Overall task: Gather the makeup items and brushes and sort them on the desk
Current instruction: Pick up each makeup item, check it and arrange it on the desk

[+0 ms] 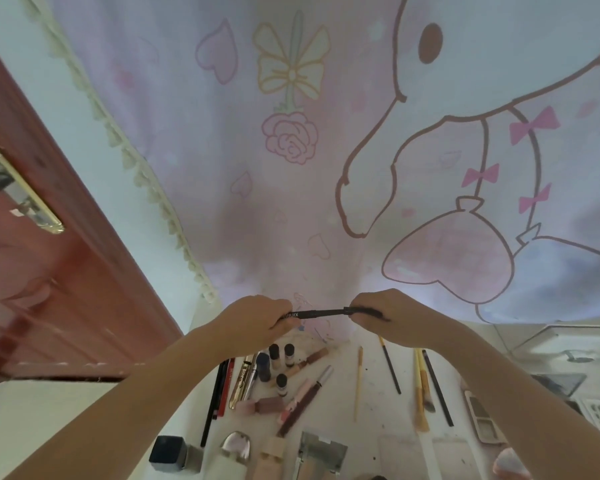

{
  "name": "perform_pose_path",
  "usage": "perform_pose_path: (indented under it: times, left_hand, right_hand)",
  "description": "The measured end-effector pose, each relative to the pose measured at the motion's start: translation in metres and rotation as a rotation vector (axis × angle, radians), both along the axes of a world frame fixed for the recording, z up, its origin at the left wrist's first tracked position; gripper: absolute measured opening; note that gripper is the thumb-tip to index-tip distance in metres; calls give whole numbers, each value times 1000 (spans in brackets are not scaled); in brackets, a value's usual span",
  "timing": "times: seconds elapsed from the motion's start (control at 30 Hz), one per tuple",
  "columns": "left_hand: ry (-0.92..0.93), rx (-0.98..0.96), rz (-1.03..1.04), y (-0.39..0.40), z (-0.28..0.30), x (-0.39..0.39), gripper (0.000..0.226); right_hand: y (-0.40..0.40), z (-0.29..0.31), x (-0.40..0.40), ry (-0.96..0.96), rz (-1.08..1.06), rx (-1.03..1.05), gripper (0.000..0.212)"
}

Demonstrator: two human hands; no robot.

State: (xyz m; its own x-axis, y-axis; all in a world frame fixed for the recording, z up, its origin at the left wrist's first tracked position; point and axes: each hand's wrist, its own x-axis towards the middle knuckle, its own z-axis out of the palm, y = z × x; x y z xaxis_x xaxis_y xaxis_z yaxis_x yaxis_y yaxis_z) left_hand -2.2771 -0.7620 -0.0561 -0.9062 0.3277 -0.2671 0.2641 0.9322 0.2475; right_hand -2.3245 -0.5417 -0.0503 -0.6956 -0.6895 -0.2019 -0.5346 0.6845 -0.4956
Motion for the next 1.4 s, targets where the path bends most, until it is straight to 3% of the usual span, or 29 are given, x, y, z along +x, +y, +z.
perform_pose_path:
  times: [0.37,0.53,0.67,0.77,0.93,1.07,1.13,1.27,1.4]
  left_hand:
    - [-53,51,150,-45,-10,34,30]
    - [-103,129,253,-82,-25,53,20]
    - [-191,251,451,-119,-53,63,15]
    - [-233,181,552,-136,-83,69,19]
    - [-372,99,652,-136,-142,76,32]
    - [-426,202,717,-138,-168,73,28]
    - [-445,228,724,-136,-176,74,20]
    - [-428,231,727,-132,-185,70,13]
    - [-418,253,680,-123,-187,68,31]
  right_hand:
    - [-63,-16,-5,-48,178,13,19]
    - [-116,-27,-12,52,312,95,25]
    - [-180,-46,-20,189,468,139,29]
    - [-223,-77,-26,278,560,284,29]
    - [-258,-138,-20,250,678,492,30]
    - [-276,-165,-18,392,818,472,32]
    - [-279,-182,-22,417,827,461,44]
    - [-275,-195,-26,429,850,422,48]
    - [-273,-189,-27,294,789,447,33]
